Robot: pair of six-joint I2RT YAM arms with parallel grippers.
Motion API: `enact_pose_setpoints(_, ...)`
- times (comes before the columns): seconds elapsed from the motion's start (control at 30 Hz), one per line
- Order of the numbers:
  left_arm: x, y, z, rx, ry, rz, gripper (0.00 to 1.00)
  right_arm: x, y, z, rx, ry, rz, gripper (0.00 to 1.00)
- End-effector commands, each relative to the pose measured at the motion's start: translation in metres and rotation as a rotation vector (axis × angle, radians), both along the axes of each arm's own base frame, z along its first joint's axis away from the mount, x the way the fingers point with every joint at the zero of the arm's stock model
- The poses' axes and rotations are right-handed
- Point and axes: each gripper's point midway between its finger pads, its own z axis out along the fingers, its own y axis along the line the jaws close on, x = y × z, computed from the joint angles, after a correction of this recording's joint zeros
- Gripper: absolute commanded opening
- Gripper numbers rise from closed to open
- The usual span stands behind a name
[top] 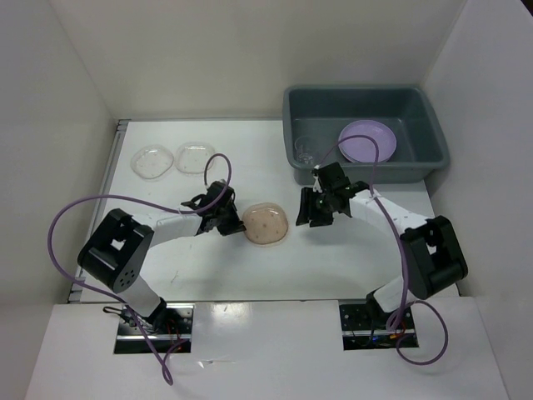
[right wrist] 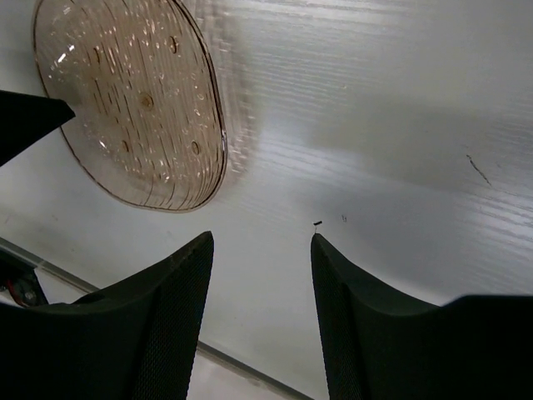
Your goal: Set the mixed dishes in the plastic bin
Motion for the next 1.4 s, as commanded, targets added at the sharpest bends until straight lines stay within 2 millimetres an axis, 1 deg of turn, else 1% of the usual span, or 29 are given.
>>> enact_pose_setpoints(0.0, 0.005, -0.001, 0.003, 0.015, -0.015, -0.028, 0.00, 0.014, 0.013, 0.002, 0.040, -0.064, 0.014, 0.56)
enact_pose_setpoints(0.07, 0.007, -0.003, 0.006, 0.010, -0.022, -0.028, 0.00, 0.010, 0.020, -0.001, 0.073, -0.038, 0.039, 0.56)
enact_pose_setpoints(0.13, 0.007, -0.003, 0.006, 0.010, -0.023, -0.028, 0.00, 0.013, 0.027, 0.000, 0.110, -0.040, 0.050, 0.56)
enact_pose_setpoints(0.17, 0.007, -0.002, 0.003, 0.015, -0.015, -0.028, 0.00, 0.014, 0.030, -0.002, 0.122, -0.030, 0.044, 0.56)
enact_pose_setpoints(0.2, 0.007, -0.002, 0.003, 0.015, -0.015, -0.028, 0.00, 0.015, 0.031, -0.006, 0.120, -0.026, 0.044, 0.56)
enact_pose_setpoints(0.27, 0.007, -0.002, 0.003, 0.015, -0.015, -0.028, 0.00, 0.019, 0.034, -0.007, 0.126, -0.020, 0.049, 0.56)
enact_pose_setpoints(0.3, 0.007, -0.002, 0.003, 0.015, -0.015, -0.028, 0.00, 0.018, 0.033, -0.015, 0.115, 0.004, 0.048, 0.56)
enact_pose_setpoints(0.33, 0.007, -0.002, 0.003, 0.015, -0.015, -0.028, 0.00, 0.020, 0.034, -0.018, 0.115, 0.004, 0.048, 0.56)
enact_pose_setpoints(0.37, 0.007, -0.002, 0.003, 0.019, -0.018, -0.035, 0.00, 0.018, 0.037, -0.018, 0.115, 0.005, 0.057, 0.56)
enact_pose_setpoints(0.4, 0.007, -0.002, 0.003, 0.019, -0.018, -0.035, 0.00, 0.019, 0.038, -0.021, 0.118, 0.011, 0.048, 0.56)
enact_pose_setpoints(0.5, 0.007, -0.002, 0.003, 0.019, -0.018, -0.035, 0.00, 0.022, 0.039, -0.019, 0.126, -0.005, 0.049, 0.56)
enact_pose_setpoints(0.57, 0.008, -0.001, 0.002, 0.026, -0.021, -0.030, 0.00, 0.020, 0.040, -0.027, 0.122, 0.022, 0.052, 0.56)
enact_pose_setpoints(0.6, 0.008, -0.001, 0.002, 0.026, -0.021, -0.030, 0.00, 0.022, 0.041, -0.026, 0.130, 0.017, 0.044, 0.56)
enact_pose_setpoints(0.73, 0.010, -0.002, 0.005, 0.026, -0.033, -0.037, 0.00, 0.021, 0.056, -0.028, 0.160, 0.014, 0.060, 0.56)
enact_pose_setpoints(0.8, 0.010, -0.002, 0.005, 0.026, -0.033, -0.037, 0.00, 0.020, 0.056, -0.035, 0.154, 0.038, 0.051, 0.56)
enact_pose_setpoints(0.9, 0.010, -0.002, 0.005, 0.026, -0.033, -0.037, 0.00, 0.019, 0.058, -0.039, 0.146, 0.037, 0.055, 0.56)
enact_pose_setpoints(0.93, 0.010, -0.002, 0.005, 0.026, -0.033, -0.037, 0.00, 0.016, 0.060, -0.042, 0.141, 0.047, 0.064, 0.54)
enact_pose_setpoints(1.0, 0.010, -0.002, 0.005, 0.026, -0.033, -0.037, 0.00, 0.019, 0.060, -0.042, 0.142, 0.040, 0.051, 0.51)
enact_pose_setpoints(1.03, 0.010, -0.002, 0.005, 0.026, -0.033, -0.037, 0.00, 0.018, 0.060, -0.045, 0.138, 0.048, 0.050, 0.48)
enact_pose_setpoints(1.07, 0.010, -0.002, 0.005, 0.026, -0.033, -0.037, 0.00, 0.018, 0.060, -0.045, 0.138, 0.048, 0.050, 0.43)
enact_pose_setpoints(1.1, 0.010, -0.002, 0.002, 0.030, -0.025, -0.037, 0.00, 0.019, 0.059, -0.046, 0.134, 0.049, 0.038, 0.41)
enact_pose_setpoints(1.13, 0.012, -0.003, 0.005, 0.026, -0.033, -0.037, 0.00, 0.019, 0.059, -0.046, 0.134, 0.049, 0.038, 0.40)
enact_pose_setpoints(1.17, 0.012, -0.003, 0.005, 0.026, -0.033, -0.037, 0.00, 0.019, 0.059, -0.046, 0.134, 0.049, 0.038, 0.34)
enact_pose_setpoints(1.2, 0.012, -0.003, 0.005, 0.026, -0.033, -0.037, 0.00, 0.021, 0.058, -0.046, 0.126, 0.045, 0.032, 0.32)
enact_pose_setpoints(1.23, 0.012, -0.003, 0.005, 0.026, -0.033, -0.037, 0.02, 0.021, 0.058, -0.046, 0.126, 0.045, 0.032, 0.32)
enact_pose_setpoints(1.27, 0.012, -0.003, 0.005, 0.026, -0.033, -0.037, 0.04, 0.023, 0.059, -0.044, 0.130, 0.037, 0.032, 0.29)
enact_pose_setpoints(1.3, 0.012, -0.003, 0.005, 0.026, -0.033, -0.037, 0.11, 0.023, 0.059, -0.047, 0.126, 0.045, 0.032, 0.26)
enact_pose_setpoints(1.33, 0.013, -0.006, 0.007, 0.014, -0.038, -0.042, 0.21, 0.024, 0.058, -0.047, 0.119, 0.041, 0.027, 0.25)
enact_pose_setpoints(1.37, 0.013, -0.005, 0.007, 0.018, -0.042, -0.050, 0.35, 0.024, 0.058, -0.047, 0.119, 0.041, 0.027, 0.23)
